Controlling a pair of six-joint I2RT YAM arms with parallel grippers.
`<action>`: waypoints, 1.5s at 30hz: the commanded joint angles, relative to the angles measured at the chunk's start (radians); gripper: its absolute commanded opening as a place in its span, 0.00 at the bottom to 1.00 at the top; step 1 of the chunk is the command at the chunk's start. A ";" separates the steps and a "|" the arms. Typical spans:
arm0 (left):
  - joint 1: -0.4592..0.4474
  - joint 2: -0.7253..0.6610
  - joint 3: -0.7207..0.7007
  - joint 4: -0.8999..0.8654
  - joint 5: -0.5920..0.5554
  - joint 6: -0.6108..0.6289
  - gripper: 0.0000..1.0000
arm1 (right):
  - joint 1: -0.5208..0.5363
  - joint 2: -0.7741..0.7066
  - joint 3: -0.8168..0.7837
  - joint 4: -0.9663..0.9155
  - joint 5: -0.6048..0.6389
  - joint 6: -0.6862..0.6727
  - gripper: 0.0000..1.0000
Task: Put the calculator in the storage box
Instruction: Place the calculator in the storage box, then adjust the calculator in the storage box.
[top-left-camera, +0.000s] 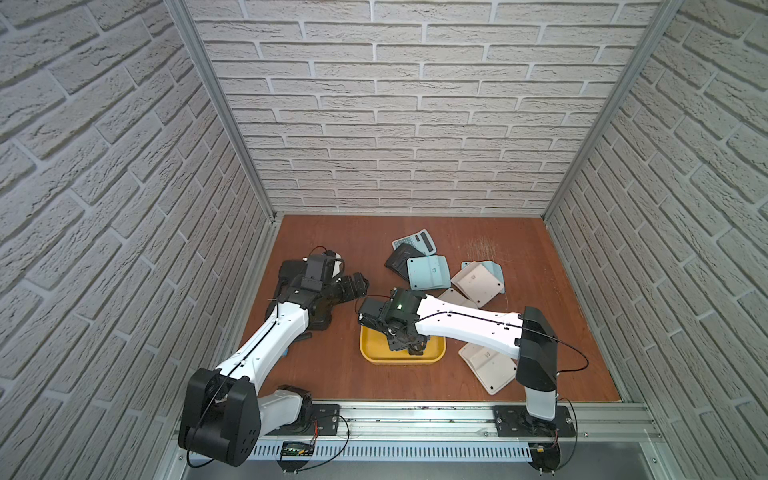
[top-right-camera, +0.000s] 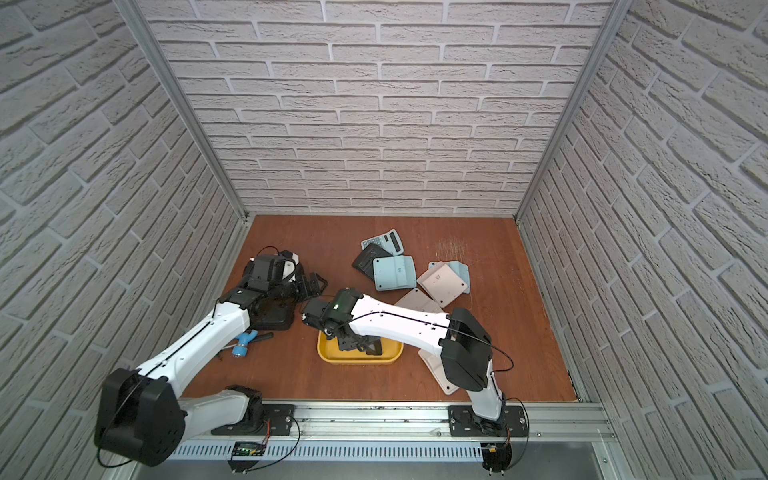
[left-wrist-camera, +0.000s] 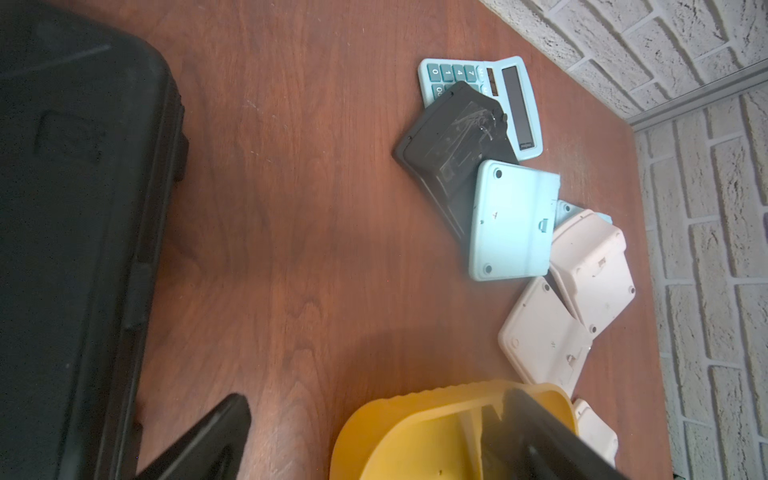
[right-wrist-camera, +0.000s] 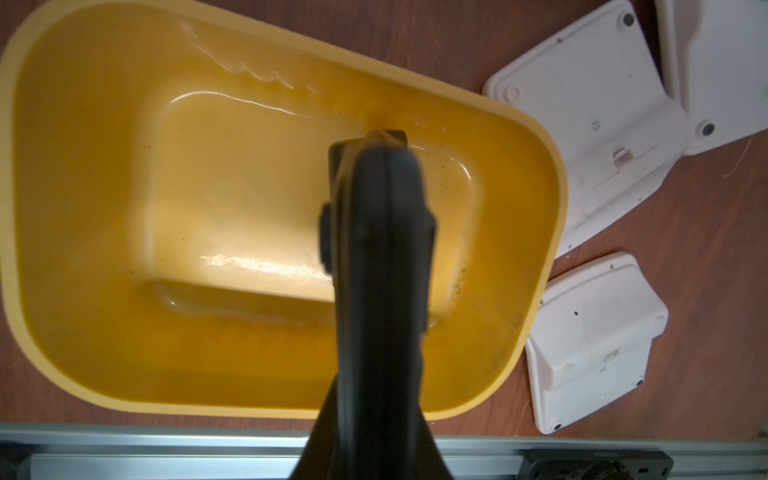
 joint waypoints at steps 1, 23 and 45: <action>-0.005 -0.045 -0.015 -0.007 -0.008 0.016 0.98 | 0.005 0.001 0.030 0.031 -0.034 0.029 0.23; -0.270 -0.250 0.073 -0.307 -0.222 -0.051 0.98 | -0.124 -0.347 -0.272 0.371 -0.090 -0.270 1.00; -0.572 0.206 0.063 -0.081 -0.306 -0.220 0.98 | -0.564 -0.661 -0.902 0.850 -0.655 -0.417 0.97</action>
